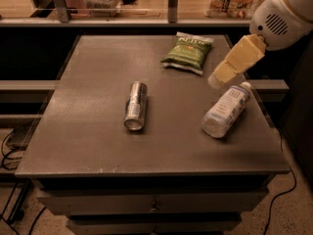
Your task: Pick redbull can
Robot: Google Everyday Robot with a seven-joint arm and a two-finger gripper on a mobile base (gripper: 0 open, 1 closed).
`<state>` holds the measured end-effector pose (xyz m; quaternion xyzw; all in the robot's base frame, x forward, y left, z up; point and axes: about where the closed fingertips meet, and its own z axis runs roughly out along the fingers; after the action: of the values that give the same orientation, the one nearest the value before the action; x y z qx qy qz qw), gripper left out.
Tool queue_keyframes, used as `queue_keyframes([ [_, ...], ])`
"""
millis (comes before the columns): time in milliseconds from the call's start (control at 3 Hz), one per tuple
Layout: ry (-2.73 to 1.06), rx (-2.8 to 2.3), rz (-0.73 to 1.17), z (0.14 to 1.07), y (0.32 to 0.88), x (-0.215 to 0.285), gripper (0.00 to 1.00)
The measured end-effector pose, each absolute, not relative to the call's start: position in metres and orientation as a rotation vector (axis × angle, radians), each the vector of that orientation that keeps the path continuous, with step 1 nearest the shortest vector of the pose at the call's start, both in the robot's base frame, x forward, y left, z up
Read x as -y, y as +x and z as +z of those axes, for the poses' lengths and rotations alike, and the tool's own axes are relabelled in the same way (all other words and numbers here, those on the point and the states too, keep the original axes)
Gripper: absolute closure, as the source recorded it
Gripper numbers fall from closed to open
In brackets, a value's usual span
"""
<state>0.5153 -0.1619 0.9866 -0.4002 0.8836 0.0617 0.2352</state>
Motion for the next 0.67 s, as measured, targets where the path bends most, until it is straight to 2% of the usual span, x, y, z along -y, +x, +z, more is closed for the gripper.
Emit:
queue_keyframes([
  [667,-0.962,-2.483,0.311,0.977,0.514,0.110,0.00],
])
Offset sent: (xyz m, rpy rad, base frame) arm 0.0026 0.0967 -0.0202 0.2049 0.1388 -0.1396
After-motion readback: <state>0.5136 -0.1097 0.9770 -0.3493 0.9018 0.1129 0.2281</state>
